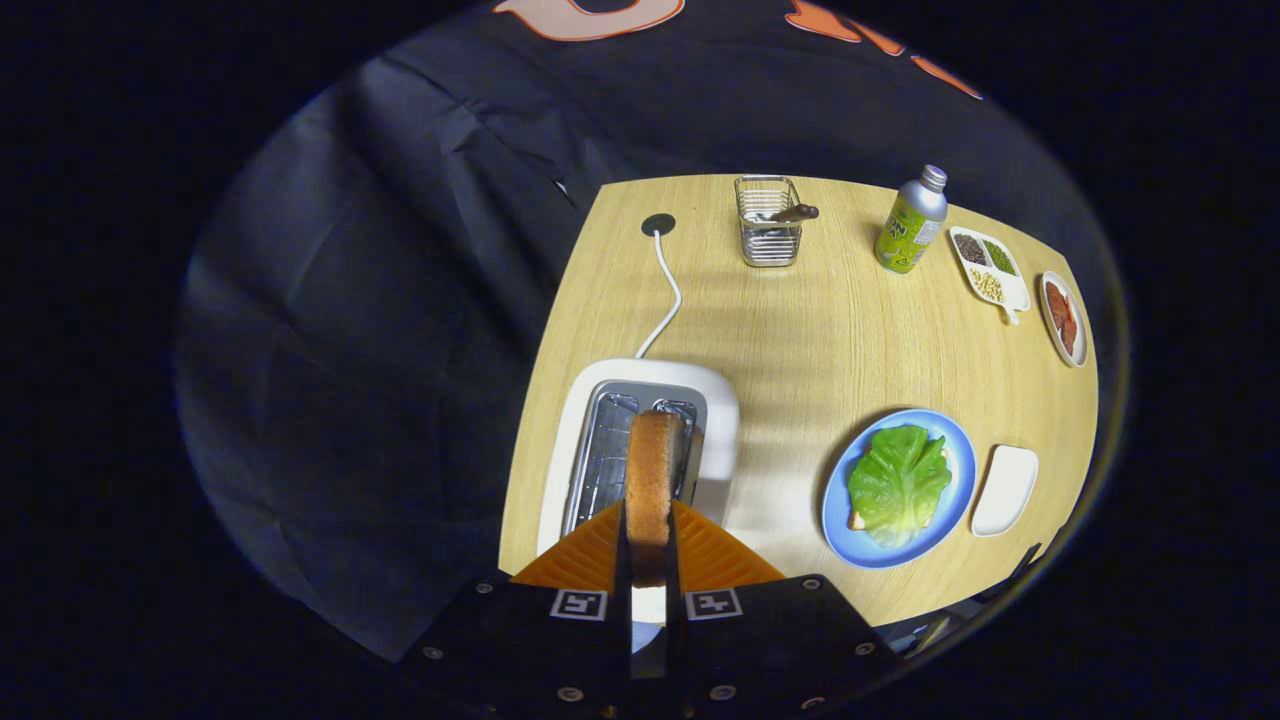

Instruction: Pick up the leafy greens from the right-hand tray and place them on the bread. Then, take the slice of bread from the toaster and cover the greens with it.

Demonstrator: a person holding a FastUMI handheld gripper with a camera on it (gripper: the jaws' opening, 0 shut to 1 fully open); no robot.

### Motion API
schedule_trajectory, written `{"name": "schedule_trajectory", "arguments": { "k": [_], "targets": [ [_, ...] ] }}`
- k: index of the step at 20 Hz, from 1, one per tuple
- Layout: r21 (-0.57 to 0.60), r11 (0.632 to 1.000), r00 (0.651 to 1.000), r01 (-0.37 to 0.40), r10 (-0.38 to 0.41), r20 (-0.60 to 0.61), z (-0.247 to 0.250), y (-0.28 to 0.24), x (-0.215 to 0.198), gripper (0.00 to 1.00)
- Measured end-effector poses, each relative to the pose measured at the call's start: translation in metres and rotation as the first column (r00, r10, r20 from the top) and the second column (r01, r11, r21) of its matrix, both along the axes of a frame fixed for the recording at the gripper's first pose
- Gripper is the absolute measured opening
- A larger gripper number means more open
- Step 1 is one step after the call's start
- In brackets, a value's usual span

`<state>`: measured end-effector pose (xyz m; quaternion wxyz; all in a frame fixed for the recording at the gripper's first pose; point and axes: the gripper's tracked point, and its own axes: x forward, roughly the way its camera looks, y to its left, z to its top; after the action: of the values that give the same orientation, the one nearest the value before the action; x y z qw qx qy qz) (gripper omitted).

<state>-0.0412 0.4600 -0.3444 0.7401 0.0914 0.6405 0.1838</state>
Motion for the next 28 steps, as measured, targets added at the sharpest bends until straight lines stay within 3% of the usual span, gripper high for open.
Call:
{"name": "schedule_trajectory", "arguments": {
  "k": [6, 9, 18, 28],
  "targets": [
    [0.176, 0.983, 0.999, 0.049, -0.052, 0.01, 0.04, -0.024, 0.008, 0.14],
    [0.193, 0.979, 0.997, 0.065, -0.072, 0.028, 0.041, -0.052, 0.013, 0.14],
    [0.258, 0.954, 0.988, 0.154, -0.152, -0.027, 0.012, -0.13, 0.011, 0.14],
    [0.302, 0.934, 0.981, 0.192, -0.175, -0.084, -0.045, -0.183, -0.005, 0.14]
  ]
}}
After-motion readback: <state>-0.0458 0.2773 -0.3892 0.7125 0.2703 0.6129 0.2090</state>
